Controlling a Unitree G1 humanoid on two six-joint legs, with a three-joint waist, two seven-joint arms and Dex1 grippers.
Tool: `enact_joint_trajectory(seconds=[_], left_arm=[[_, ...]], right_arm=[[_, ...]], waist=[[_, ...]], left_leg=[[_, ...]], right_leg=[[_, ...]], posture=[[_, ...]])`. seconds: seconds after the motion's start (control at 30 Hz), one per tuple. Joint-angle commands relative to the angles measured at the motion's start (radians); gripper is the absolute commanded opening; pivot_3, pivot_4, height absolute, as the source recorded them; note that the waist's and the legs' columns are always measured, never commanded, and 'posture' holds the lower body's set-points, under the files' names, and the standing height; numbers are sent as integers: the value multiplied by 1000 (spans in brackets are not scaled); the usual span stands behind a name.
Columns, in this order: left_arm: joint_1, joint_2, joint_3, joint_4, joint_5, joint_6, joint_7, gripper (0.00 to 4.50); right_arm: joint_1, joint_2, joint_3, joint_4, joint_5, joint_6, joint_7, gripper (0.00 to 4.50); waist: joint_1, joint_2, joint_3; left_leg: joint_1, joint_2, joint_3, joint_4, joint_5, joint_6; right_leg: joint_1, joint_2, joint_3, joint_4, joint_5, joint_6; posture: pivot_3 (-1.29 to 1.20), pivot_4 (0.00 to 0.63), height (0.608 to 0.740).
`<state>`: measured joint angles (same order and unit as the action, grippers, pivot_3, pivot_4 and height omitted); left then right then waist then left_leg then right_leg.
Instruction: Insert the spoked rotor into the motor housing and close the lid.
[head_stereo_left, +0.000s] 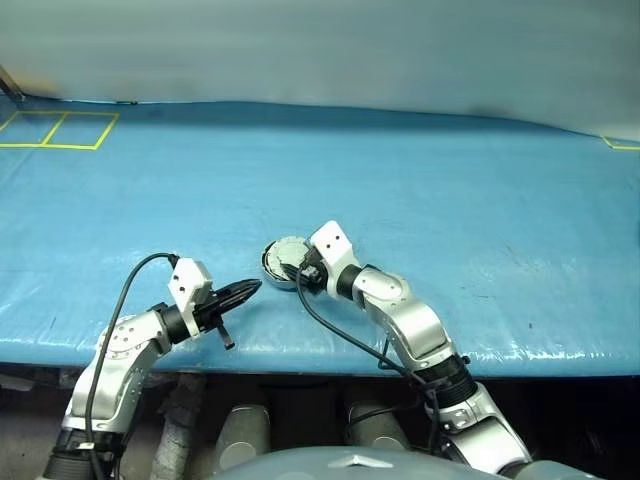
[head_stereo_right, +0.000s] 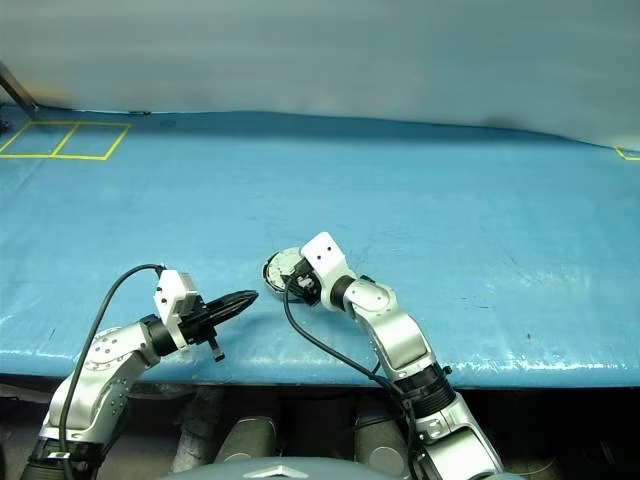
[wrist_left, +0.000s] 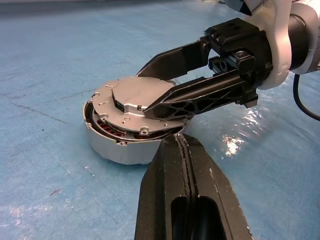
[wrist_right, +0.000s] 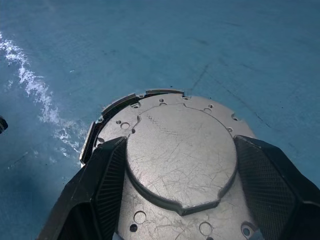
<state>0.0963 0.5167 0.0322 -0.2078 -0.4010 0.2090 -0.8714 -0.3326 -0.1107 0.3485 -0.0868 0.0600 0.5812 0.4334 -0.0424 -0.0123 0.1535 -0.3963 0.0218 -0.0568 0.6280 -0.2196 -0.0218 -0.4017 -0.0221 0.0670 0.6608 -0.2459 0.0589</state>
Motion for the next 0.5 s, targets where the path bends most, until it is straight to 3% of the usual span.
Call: enact_joint_trajectory(seconds=[0.03, 0.13, 0.27, 0.5], left_arm=[[-13, 7, 25, -9, -10, -5, 8, 0], [-8, 10, 26, -9, -9, -5, 8, 0], [-4, 15, 26, -7, -8, -4, 7, 0], [-25, 11, 17, 15, 1, -7, 9, 0]], right_arm=[[-13, 10, 13, 33, -37, 19, -40, 3050], [-18, 28, 2, 32, -28, 20, -52, 3050], [-24, 96, -99, -31, 96, 22, -30, 3050], [-72, 70, -9, 23, -35, 48, -109, 3050]], waist=[[-2, 0, 0], [-3, 0, 0], [-3, 0, 1], [-3, 0, 1]], left_leg=[[0, 0, 0, -1, 0, 0], [0, 1, 0, -2, 0, 0], [0, 2, 0, -1, 0, 0], [-7, 1, 0, -1, 0, 0]], right_leg=[[-1, 0, 0, 0, 0, 0], [-1, 1, 0, 1, 0, 0], [-1, 2, 0, 1, -2, -3], [-9, 1, 0, 1, 1, 2]], posture=[[0, 150, 740], [0, 150, 740], [0, 150, 740], [0, 150, 740]])
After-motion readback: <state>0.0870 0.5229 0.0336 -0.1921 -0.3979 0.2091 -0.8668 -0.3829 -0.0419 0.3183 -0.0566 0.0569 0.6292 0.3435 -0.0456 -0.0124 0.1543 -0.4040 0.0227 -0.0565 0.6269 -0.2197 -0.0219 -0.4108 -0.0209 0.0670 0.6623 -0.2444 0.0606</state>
